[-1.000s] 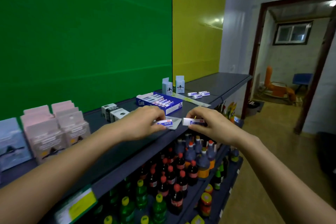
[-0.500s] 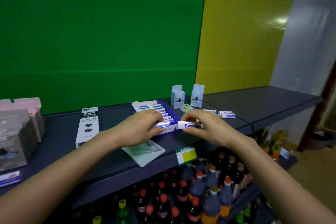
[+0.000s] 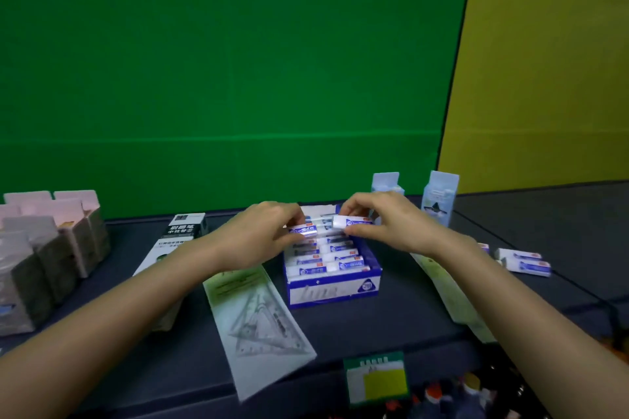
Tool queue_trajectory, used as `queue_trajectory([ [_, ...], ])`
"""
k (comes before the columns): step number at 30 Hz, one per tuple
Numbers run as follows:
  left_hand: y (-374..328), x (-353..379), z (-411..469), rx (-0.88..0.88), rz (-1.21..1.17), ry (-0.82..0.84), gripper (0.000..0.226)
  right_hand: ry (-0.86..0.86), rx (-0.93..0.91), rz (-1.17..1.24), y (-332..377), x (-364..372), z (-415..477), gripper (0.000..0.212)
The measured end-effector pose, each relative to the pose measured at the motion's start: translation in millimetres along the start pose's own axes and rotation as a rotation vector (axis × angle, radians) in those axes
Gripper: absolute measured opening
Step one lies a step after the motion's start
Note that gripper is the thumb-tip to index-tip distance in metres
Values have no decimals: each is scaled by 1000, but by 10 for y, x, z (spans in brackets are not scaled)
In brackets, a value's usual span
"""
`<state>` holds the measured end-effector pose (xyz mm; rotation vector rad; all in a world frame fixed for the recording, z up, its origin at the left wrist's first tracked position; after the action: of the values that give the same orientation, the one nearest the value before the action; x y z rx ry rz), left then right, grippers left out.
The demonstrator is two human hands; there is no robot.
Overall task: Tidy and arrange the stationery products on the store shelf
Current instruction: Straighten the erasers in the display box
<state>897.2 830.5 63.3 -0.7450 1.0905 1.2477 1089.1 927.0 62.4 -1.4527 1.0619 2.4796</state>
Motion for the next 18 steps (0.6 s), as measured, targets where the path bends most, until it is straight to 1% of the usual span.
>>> queue_trajectory([
  [3,14,51,100,-14,-7,15,21,47,-40,-34,-69,34,138,27],
  [8,-2,148,169,-59,4,112,29,135,-62,-74,-146,95,267,28],
  [13,-11,239,192,-97,43,135,29,181,-91,-133,-184,153,320,29],
  [18,-37,279,217,-116,78,126,29,164,-130,-152,-207,176,324,30],
])
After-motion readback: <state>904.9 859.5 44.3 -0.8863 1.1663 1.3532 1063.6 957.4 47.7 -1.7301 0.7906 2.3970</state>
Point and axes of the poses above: each hand's wrist, its own z-axis towards the middle knuckle, its own x-axis out of the palm, y = z × x, the point moved 1 cm from there along z, towards the middle knuckle, and after that the axes turned 13 degrees about z, right-handed, at the moved point
